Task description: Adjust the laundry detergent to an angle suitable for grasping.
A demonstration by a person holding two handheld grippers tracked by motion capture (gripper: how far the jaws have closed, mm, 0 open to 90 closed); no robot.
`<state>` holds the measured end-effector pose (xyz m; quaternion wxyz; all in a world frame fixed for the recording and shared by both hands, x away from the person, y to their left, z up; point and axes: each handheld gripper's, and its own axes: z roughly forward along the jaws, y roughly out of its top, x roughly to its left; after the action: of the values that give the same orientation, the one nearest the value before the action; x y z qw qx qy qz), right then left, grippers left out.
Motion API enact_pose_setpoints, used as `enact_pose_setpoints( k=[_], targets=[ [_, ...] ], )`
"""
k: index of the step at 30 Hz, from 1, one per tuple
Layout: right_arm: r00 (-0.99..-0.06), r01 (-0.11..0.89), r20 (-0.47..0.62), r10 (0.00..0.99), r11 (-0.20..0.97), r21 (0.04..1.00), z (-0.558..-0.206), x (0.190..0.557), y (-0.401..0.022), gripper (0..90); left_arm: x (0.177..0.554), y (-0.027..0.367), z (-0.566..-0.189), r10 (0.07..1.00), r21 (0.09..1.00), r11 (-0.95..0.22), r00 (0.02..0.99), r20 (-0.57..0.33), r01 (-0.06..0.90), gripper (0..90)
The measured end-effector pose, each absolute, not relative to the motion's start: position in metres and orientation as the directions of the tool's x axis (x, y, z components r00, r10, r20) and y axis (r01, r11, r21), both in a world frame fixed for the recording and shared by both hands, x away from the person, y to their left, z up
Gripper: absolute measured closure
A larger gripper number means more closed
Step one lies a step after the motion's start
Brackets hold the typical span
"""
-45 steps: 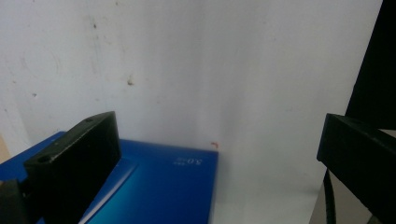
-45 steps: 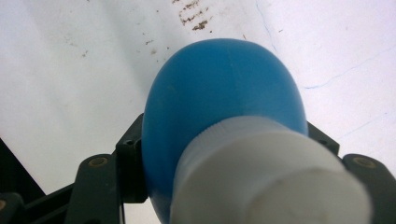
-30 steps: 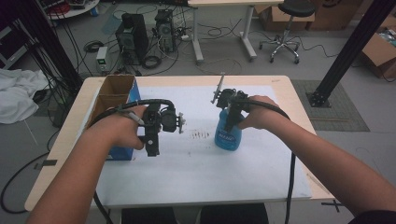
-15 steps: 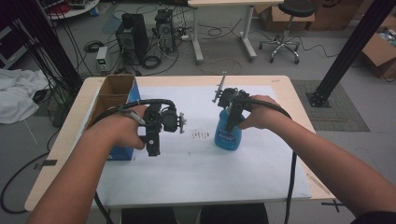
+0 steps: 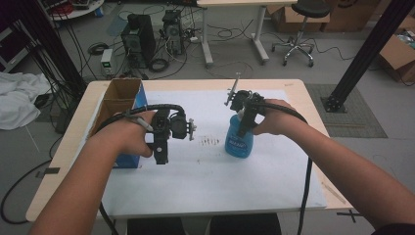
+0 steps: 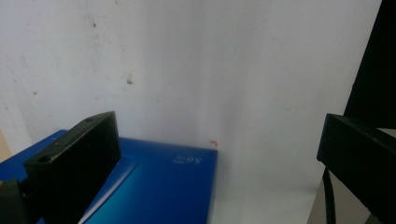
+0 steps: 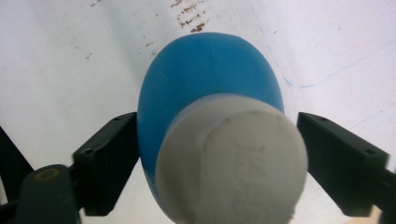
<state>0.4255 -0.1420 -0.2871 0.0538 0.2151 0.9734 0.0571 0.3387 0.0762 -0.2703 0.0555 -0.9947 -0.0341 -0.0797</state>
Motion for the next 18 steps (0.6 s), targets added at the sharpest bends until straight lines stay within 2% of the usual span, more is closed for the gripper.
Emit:
enact_pose_setpoints(
  k=[18],
  targets=[
    [-0.907, 0.403, -0.067, 0.416, 0.903, 0.152, -0.2809, 0.4251, -0.1421, 3.5, 0.3377, 0.078, -0.2696, 0.058, -0.106, -0.991, 0.985, 0.161, 0.076, 0.1]
  ],
)
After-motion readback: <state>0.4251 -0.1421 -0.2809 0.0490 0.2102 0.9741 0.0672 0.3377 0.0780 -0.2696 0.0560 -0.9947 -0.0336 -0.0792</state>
